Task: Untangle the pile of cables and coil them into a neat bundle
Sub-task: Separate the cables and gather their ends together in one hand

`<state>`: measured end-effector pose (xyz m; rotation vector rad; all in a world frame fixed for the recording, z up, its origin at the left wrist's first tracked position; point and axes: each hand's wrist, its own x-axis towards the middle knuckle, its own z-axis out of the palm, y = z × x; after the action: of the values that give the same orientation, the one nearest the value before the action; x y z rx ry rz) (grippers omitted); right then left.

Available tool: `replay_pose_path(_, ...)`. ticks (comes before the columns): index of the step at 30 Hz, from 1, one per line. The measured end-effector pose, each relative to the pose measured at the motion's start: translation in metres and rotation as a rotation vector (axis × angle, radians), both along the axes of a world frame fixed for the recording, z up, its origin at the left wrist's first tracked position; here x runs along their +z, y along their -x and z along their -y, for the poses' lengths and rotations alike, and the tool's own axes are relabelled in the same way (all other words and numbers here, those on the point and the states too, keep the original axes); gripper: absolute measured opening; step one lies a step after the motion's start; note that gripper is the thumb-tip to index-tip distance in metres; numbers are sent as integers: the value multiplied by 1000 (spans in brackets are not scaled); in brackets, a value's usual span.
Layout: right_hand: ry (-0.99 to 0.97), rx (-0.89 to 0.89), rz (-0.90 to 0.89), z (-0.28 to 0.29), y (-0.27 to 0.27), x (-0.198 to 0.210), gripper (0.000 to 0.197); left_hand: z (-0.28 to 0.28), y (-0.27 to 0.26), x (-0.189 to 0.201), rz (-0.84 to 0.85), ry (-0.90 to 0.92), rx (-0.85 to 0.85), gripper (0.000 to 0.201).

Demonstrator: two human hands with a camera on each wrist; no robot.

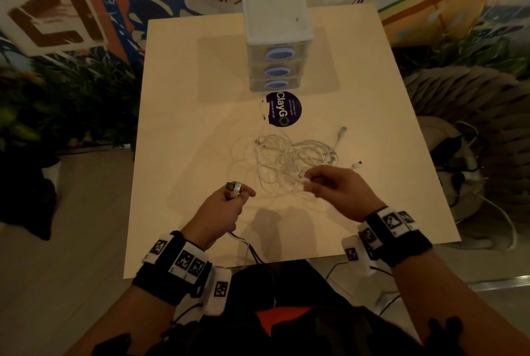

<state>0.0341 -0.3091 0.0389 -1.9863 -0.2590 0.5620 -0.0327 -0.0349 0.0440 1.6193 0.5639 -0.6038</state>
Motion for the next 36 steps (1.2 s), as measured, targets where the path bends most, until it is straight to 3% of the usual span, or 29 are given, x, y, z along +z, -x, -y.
replay_pose_path(3,-173,-84,4,8,-7,13,25,11,-4,1,83,18,0,22)
replay_pose_path(6,-214,-94,-38,11,-20,21,11,24,-10,5,152,-34,-34,18)
replay_pose_path(10,-233,-58,-113,15,-36,24,16,39,-21,10,278,-150,33,10)
replay_pose_path(13,-304,-65,-223,15,-40,28,17,46,-30,16,450,-237,79,17)
replay_pose_path(16,-292,-58,-220,12,-40,28,17,54,-36,25,522,-163,70,23)
replay_pose_path(18,-242,-23,-122,9,-39,27,15,58,-41,28,480,-40,72,26)
replay_pose_path(21,-105,51,79,1,-29,28,9,60,-49,28,270,95,157,34)
replay_pose_path(23,12,98,223,-5,-18,28,10,58,-52,27,187,83,157,42)
replay_pose_path(27,65,144,312,-12,-1,23,16,52,-50,28,311,-44,61,11)
replay_pose_path(30,45,145,263,-10,7,18,15,49,-49,28,345,-75,58,15)
replay_pose_path(33,0,20,234,-8,4,16,23,49,-48,31,347,-85,10,17)
replay_pose_path(36,188,67,307,-13,-16,11,32,49,-47,36,350,-67,-45,18)
